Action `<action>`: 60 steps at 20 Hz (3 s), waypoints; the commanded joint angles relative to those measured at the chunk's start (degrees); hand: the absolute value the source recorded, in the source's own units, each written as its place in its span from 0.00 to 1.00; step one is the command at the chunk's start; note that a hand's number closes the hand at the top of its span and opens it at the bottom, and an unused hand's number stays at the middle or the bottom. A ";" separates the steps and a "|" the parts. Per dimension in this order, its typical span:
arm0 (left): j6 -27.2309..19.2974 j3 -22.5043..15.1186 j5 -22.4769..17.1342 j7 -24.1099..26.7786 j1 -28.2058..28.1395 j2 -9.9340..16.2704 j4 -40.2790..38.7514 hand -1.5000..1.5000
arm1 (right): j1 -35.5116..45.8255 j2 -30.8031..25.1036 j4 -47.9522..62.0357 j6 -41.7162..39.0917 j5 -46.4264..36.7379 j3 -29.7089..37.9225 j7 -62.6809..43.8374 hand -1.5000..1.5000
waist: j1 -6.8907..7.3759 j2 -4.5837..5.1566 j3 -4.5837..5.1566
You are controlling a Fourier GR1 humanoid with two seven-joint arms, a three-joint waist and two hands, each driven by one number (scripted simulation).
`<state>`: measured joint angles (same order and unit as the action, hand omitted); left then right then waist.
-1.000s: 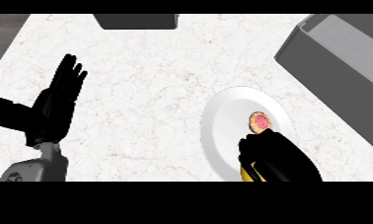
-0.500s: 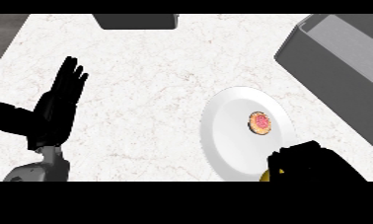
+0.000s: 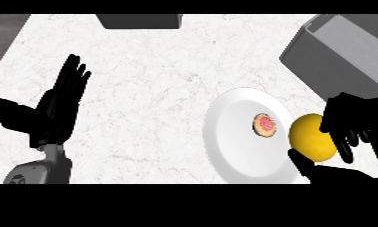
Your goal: Pick the lemon from the plate and place it in the cardboard box
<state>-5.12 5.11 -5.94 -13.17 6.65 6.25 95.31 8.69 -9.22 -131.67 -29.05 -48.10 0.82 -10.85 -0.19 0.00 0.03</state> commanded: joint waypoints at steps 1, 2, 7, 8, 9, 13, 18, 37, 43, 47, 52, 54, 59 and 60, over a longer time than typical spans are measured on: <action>0.19 -0.83 -0.44 -0.33 -1.83 -1.01 1.74 0.50 | 6.10 -1.64 3.77 -2.68 9.08 12.47 -1.35 1.00 | 0.31 -0.02 -0.04; 0.30 0.75 -0.76 -0.39 0.48 0.25 -0.14 0.50 | 11.26 -2.60 8.87 -3.27 9.84 14.34 -3.11 1.00 | 0.48 0.08 -0.02; 0.74 -0.24 -0.14 1.93 -0.57 -0.86 -1.74 0.50 | 15.97 -9.86 19.04 -3.66 12.78 21.09 -0.82 1.00 | 0.38 0.06 -0.02; 0.71 0.91 -0.64 0.71 0.66 0.10 -1.79 0.50 | 15.75 -11.18 20.82 -3.32 14.01 22.74 1.22 1.00 | 0.32 0.05 -0.03; 1.67 0.32 -0.52 -0.30 -0.31 1.05 0.48 0.50 | 22.70 -12.47 25.72 -2.29 12.58 22.31 -1.31 1.00 | 0.87 0.09 -0.02; 1.22 -0.35 -0.46 0.83 -1.20 -0.57 0.19 0.50 | 18.40 -15.84 34.81 8.72 2.00 19.25 10.24 1.00 | 1.09 0.28 -0.05; -1.24 -1.99 1.64 -2.56 1.68 -1.25 1.51 0.50 | 24.56 -21.71 51.88 15.11 -0.78 20.16 17.67 1.00 | 1.26 0.32 -0.07; 0.53 -1.90 0.62 -0.52 2.02 -1.61 -1.00 0.50 | 36.46 -27.01 99.69 28.86 -11.01 16.89 34.46 0.00 | 2.57 0.92 -0.20; 0.12 -2.45 1.42 1.90 -0.36 -2.69 -1.32 0.50 | 41.51 -25.67 96.91 31.93 1.63 27.22 42.58 0.00 | 2.10 0.66 -0.20; 0.89 -0.92 0.61 1.13 1.30 -1.03 -1.96 0.50 | 44.97 -27.89 103.33 25.90 7.71 32.25 44.33 0.00 | 2.15 0.83 -0.16; 0.18 -0.85 0.73 0.41 0.23 -1.23 -0.21 0.50 | 45.61 -29.54 107.45 14.71 18.19 41.03 40.81 0.00 | 0.95 0.34 -0.16; 0.46 -0.85 0.56 0.34 0.62 -1.13 -0.56 0.50 | 47.34 -32.39 109.74 10.48 21.11 43.70 38.58 0.00 | 1.00 0.43 -0.14; -0.04 -1.38 1.97 2.15 0.36 -1.52 -1.19 0.50 | 46.30 -38.77 114.54 5.92 25.49 47.90 38.74 0.00 | 1.42 0.75 -0.18; 0.25 -0.58 0.20 -0.26 0.70 -1.00 1.70 0.50 | 44.69 -38.60 116.12 7.94 25.54 48.46 39.77 0.00 | 2.20 0.92 -0.25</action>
<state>-4.38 4.48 -5.55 -12.67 6.73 5.45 95.79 54.69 -44.50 -19.46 -18.89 -25.67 46.04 28.38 1.47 0.63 -0.13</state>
